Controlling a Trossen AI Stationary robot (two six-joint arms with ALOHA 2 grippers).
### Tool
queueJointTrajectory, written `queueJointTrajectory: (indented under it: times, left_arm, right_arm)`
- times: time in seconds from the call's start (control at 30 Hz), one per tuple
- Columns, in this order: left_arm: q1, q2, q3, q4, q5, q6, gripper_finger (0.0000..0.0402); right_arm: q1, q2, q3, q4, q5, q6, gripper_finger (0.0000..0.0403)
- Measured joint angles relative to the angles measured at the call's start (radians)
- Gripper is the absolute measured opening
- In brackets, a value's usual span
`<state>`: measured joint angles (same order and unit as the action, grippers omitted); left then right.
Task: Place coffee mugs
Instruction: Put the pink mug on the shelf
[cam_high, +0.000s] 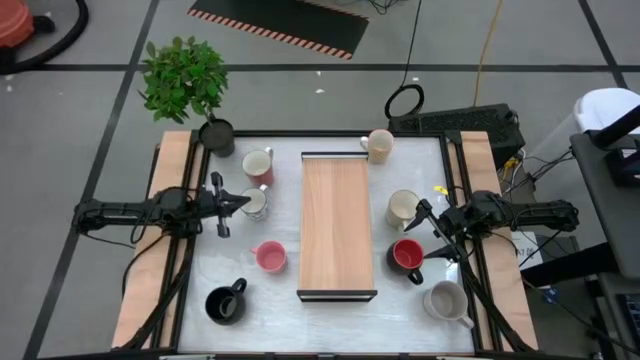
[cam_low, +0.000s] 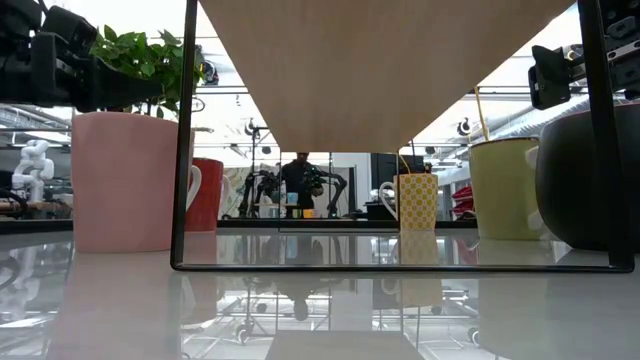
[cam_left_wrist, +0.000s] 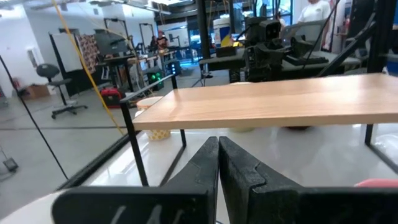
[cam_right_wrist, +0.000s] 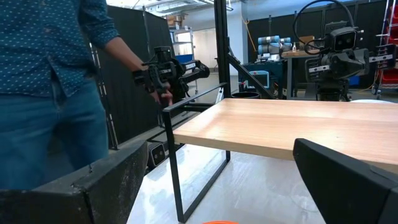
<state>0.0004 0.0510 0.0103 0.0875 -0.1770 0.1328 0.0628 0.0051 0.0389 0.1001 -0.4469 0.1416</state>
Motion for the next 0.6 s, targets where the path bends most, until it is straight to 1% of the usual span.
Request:
queueJointTrajectory:
  times: [0.3, 0.43, 0.6]
  left_arm:
    - [0.000, 0.000, 0.000, 0.000, 0.000, -0.038, 0.0019]
    - [0.001, 0.003, 0.000, -0.003, 0.000, -0.027, 0.0019]
    - [-0.002, 0.003, 0.000, 0.027, 0.000, -0.206, 0.0019]
  right_arm:
    - [0.000, 0.000, 0.000, 0.000, 0.000, 0.000, 0.0390]
    - [0.000, 0.000, 0.000, 0.000, 0.000, 0.000, 0.0390]
    - [0.000, 0.000, 0.000, 0.000, 0.000, 0.000, 0.0390]
